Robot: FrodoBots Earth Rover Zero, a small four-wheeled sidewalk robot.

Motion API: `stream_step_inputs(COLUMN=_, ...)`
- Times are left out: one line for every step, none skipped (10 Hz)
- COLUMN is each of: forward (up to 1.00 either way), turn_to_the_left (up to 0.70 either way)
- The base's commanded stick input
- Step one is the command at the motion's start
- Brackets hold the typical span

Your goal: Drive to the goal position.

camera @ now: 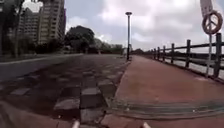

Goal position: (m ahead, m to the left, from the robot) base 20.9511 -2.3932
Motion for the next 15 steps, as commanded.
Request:
stream_step_inputs(forward=0.85, turn_to_the_left=0.11)
stream_step_inputs(forward=0.85, turn_to_the_left=0.11)
stream_step_inputs(forward=0.85, turn_to_the_left=0.11)
stream_step_inputs(forward=0.85, turn_to_the_left=0.11)
stream_step_inputs(forward=0.85, turn_to_the_left=0.11)
stream_step_inputs(forward=0.85, turn_to_the_left=0.11)
stream_step_inputs(forward=0.85, turn_to_the_left=0.11)
stream_step_inputs(forward=0.85, turn_to_the_left=0.11)
stream_step_inputs(forward=0.85, turn_to_the_left=0.11)
stream_step_inputs(forward=0.85, turn_to_the_left=0.11)
stream_step_inputs(forward=0.85, turn_to_the_left=0.11)
stream_step_inputs(forward=0.85, turn_to_the_left=0.11)
stream_step_inputs(forward=0.85, turn_to_the_left=0.11)
stream_step_inputs(forward=0.85, turn_to_the_left=0.11)
stream_step_inputs(forward=0.85, turn_to_the_left=0.11)
